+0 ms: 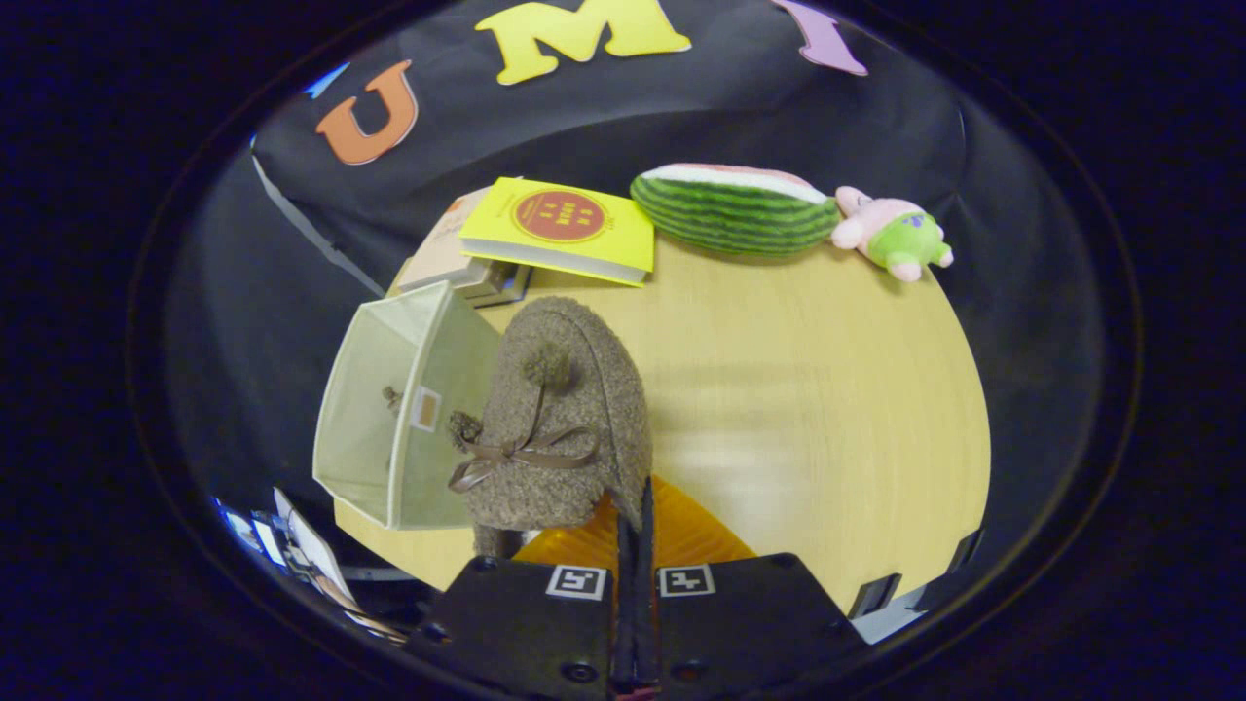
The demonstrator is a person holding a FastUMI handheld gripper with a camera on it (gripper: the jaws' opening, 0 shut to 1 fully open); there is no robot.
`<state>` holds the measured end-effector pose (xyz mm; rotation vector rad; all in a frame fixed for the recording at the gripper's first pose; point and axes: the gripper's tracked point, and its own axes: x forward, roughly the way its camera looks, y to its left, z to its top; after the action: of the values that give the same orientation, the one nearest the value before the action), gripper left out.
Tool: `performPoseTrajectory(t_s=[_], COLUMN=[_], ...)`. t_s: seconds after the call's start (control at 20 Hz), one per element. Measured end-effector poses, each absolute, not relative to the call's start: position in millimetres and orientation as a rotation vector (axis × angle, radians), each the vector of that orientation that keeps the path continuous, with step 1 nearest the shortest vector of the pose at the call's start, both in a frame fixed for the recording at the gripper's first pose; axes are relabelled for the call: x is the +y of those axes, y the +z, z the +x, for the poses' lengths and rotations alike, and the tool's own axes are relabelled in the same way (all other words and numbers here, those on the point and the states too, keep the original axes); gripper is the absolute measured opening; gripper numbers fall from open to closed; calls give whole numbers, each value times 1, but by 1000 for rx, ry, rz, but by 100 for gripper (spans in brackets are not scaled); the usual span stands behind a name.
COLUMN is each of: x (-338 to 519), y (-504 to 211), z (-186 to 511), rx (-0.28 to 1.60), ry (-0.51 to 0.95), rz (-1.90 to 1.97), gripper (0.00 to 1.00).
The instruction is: Open the storage box then place both shoes into the box .Put the left shoe in first, then the right shoe, with the right side of both shoes facing outward in a uniform manner.
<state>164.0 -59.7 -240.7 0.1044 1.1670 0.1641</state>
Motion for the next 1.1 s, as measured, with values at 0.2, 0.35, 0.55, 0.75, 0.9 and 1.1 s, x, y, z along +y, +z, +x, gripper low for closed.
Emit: performPoseTrajectory(t_s=[0.2,0.35,0.55,0.75,0.9,1.1], x=[0,44,92,126,138,148], y=[-191,-172,-170,-189,-206,-237], z=[153,154,172,194,211,215], rx=[1114,1090,1027,971,921,927], ry=[247,269,226,148,101,61], rz=[79,83,127,182,193,192], gripper=[7,6,6,6,6,6])
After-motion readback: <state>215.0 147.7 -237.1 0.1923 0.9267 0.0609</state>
